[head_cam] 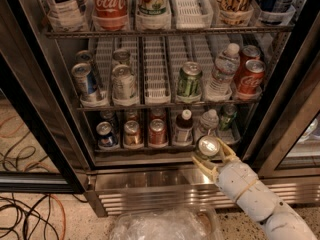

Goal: Pick green can from bottom shelf of fridge

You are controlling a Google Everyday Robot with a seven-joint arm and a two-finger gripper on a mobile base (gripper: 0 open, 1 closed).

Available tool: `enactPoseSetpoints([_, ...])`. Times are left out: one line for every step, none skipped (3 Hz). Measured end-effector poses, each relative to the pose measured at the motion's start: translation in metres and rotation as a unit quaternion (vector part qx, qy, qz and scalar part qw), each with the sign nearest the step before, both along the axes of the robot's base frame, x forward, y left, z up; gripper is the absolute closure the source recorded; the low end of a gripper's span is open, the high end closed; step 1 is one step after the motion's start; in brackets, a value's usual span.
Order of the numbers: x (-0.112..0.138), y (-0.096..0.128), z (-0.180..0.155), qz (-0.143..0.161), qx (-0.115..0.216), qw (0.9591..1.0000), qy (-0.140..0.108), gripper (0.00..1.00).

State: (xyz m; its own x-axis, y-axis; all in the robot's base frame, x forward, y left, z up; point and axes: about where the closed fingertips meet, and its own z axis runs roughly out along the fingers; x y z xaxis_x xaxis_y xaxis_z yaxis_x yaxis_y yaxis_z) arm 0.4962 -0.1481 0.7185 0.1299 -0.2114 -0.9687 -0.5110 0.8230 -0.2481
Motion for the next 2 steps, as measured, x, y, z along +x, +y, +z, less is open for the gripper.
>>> enactPoseSetpoints([-0.024, 0.019, 0.008, 0.056, -0.003, 0.9983, -0.012, 1.0])
enactPoseSetpoints([-0.051, 0.042, 0.004, 0.124, -0.017, 0.9921, -0.005, 1.0])
